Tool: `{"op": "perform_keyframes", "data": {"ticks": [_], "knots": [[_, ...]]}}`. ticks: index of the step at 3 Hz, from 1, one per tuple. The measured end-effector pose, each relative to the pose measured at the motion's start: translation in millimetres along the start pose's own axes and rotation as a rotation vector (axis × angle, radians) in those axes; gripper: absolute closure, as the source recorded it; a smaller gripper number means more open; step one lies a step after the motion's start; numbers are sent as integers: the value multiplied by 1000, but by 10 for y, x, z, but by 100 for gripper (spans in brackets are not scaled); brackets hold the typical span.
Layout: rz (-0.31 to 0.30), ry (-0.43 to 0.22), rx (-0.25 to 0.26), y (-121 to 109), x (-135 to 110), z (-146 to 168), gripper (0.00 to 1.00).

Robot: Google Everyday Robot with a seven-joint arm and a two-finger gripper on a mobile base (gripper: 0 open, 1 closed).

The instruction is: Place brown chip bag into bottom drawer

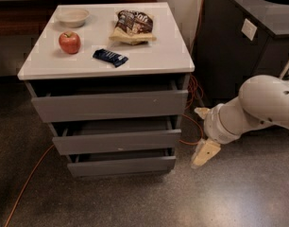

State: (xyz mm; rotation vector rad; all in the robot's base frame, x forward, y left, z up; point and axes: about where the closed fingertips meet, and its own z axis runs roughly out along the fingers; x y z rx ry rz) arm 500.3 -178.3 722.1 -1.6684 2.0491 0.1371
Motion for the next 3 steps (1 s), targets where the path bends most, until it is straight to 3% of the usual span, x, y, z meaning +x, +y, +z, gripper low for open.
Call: {"op": "perform_keyframes", "data": {"ticks": [1,3], "knots": [[-3,-19,-40,73,-70,520,0],[-101,-15,-103,338,-165,1661,0]]}}
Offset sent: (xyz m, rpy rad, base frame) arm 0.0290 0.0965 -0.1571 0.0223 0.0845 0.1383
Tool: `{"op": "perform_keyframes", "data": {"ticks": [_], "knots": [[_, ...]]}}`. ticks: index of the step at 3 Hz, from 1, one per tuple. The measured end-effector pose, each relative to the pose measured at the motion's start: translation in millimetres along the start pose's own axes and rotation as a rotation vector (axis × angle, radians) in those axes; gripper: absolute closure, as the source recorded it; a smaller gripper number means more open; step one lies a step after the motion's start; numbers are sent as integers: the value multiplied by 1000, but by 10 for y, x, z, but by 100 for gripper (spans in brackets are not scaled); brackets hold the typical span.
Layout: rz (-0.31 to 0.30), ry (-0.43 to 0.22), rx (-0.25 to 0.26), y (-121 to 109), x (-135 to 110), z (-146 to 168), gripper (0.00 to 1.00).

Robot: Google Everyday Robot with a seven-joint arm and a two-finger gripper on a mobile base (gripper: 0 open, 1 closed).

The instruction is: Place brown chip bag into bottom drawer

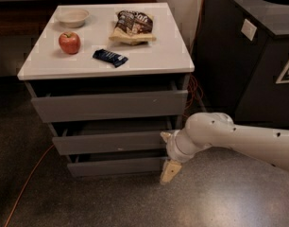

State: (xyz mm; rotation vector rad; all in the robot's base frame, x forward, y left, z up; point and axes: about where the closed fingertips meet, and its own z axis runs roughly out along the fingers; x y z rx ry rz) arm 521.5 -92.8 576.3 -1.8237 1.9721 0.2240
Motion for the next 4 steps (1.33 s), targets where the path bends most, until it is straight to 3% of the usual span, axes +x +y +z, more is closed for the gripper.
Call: {"op": "perform_keyframes", "data": {"ticks": [1,2,4], "knots": [[-48,14,34,11,103,685,0],[-50,-8,58,-41,200,1273,0],[-30,-117,53,-172,229,2086,0]]}}
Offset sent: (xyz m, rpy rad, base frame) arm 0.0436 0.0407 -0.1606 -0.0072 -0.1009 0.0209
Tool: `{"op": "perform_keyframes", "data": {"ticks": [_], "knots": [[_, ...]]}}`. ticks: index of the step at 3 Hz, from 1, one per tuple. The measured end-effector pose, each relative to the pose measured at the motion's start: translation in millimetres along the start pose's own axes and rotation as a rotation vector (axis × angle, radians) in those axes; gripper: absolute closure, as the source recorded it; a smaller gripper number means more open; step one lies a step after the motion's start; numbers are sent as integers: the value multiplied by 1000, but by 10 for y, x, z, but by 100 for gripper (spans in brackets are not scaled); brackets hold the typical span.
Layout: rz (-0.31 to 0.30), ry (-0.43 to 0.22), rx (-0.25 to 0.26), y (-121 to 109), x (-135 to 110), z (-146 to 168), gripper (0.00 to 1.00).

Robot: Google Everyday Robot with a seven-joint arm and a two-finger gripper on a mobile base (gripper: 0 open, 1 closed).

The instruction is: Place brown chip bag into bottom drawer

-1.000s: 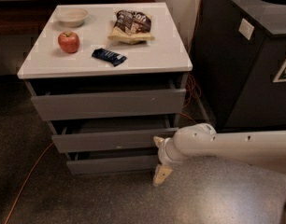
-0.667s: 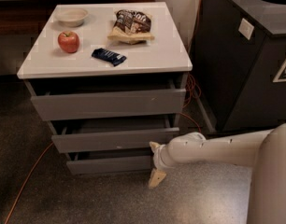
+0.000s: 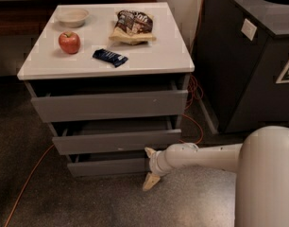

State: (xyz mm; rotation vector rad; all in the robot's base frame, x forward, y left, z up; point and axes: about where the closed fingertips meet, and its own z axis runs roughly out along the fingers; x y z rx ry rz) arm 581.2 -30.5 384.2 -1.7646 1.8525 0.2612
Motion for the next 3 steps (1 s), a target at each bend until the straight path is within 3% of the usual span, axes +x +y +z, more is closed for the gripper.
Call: {"op": "perform_keyframes", "data": {"ticks": [1,2,3], "knots": [[5,-49,-20,8,104,367,0],[28,-107,-42,99,378,1006,0],[28,-107,-42,99,378,1006,0]]}}
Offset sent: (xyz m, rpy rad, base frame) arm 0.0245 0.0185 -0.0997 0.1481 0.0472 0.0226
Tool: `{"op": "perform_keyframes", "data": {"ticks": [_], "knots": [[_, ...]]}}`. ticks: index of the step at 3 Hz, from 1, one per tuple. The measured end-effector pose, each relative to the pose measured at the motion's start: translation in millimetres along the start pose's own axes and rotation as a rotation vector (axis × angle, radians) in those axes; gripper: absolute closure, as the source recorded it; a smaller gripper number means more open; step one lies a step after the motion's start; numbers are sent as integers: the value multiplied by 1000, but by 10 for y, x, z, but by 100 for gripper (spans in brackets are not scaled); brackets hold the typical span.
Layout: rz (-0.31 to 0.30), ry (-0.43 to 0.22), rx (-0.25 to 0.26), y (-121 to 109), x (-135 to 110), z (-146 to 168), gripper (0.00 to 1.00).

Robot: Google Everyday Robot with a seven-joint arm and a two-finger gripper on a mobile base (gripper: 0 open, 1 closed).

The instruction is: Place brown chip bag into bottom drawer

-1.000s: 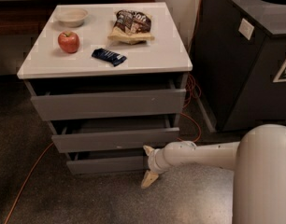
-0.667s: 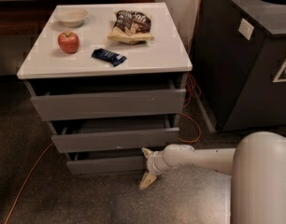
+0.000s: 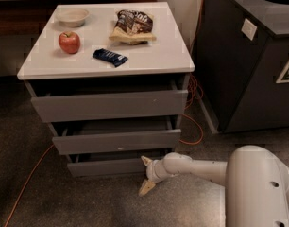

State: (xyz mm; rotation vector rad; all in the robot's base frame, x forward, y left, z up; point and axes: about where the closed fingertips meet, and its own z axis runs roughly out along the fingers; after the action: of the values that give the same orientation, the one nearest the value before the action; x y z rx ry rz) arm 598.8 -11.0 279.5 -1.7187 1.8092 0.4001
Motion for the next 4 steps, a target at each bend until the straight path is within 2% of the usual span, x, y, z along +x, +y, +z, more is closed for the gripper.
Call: {"op": "perform_keyframes", "data": {"ticks": [1,2,4], "knots": [[10,1,7,14,23,59,0],[23,9,28,-73,84,217,0],[31,32,77,-397,334,507,0]]}}
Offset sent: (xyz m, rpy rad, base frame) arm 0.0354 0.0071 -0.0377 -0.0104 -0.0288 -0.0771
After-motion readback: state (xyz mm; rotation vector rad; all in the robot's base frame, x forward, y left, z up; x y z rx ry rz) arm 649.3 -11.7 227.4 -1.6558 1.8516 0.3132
